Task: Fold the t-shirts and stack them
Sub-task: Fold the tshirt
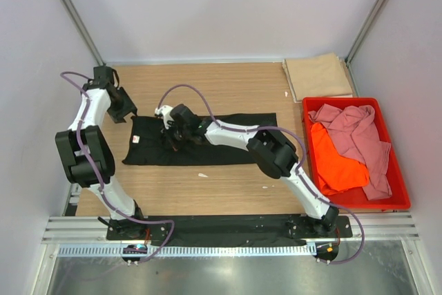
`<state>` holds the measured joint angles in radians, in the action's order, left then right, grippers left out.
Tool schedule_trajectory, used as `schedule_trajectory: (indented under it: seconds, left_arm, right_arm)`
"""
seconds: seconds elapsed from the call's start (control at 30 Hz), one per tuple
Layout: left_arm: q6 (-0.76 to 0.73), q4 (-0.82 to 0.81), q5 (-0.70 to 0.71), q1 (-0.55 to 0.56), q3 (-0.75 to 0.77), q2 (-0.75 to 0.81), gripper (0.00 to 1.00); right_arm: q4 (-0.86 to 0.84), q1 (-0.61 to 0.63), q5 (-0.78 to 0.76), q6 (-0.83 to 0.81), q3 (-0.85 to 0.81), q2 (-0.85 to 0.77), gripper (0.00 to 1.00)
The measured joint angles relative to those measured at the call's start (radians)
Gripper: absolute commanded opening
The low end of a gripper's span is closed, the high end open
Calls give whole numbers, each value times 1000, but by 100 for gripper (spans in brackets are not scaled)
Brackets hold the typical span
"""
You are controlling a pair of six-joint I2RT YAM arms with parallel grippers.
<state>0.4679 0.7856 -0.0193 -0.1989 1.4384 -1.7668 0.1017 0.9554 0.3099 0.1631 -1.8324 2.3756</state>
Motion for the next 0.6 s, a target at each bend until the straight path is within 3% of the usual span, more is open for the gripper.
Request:
schedule_trajectory:
  seconds: [0.6]
  left_arm:
    - [5, -41, -247, 0, -124, 6, 49]
  right_arm:
    - [-3, 13, -28, -49, 94, -61, 1]
